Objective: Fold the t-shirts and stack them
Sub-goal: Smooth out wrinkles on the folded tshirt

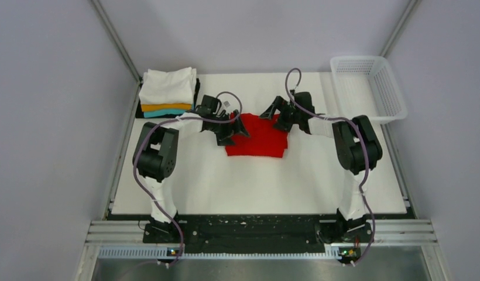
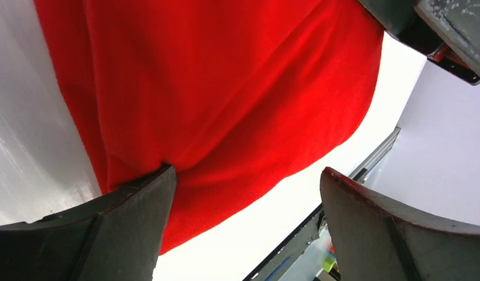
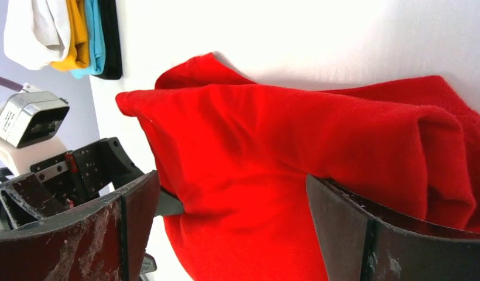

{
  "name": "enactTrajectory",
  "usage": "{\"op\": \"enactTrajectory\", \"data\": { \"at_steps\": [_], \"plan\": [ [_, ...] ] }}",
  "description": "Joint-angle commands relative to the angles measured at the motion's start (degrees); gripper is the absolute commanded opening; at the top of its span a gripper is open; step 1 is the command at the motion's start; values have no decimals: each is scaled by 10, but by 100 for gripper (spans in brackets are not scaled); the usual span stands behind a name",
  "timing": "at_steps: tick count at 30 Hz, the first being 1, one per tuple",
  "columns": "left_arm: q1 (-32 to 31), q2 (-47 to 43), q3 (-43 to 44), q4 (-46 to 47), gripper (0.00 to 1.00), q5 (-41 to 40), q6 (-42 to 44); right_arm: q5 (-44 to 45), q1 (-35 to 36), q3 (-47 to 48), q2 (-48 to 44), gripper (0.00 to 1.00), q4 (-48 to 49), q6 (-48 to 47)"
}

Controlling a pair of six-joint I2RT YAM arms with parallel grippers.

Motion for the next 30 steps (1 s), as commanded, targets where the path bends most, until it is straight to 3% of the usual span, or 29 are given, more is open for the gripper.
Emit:
{"op": "enactTrajectory", "data": {
  "at_steps": [1, 7, 14, 21, 27, 30],
  "plan": [
    [-19, -18, -77, -5, 99, -39, -3, 52, -3, -41, 3, 95, -31, -25],
    [-80, -120, -137, -5, 99, -90, -31, 49, -3, -43, -89, 95, -101, -96],
    [-99, -173, -94, -1, 99, -137, -62, -11, -3, -86, -230, 96, -132, -123],
    [-72, -96, 17, -40, 98, -182, -47, -96, -3, -206, -331, 96, -50, -56],
    [-59, 8, 73, -35, 98, -182, -39, -93, -2, -281, -318, 96, -28, -33],
    [-49, 52, 89, -39, 97, -190, -38, -21, -5, -295, -292, 96, -79, -53]
  ]
}}
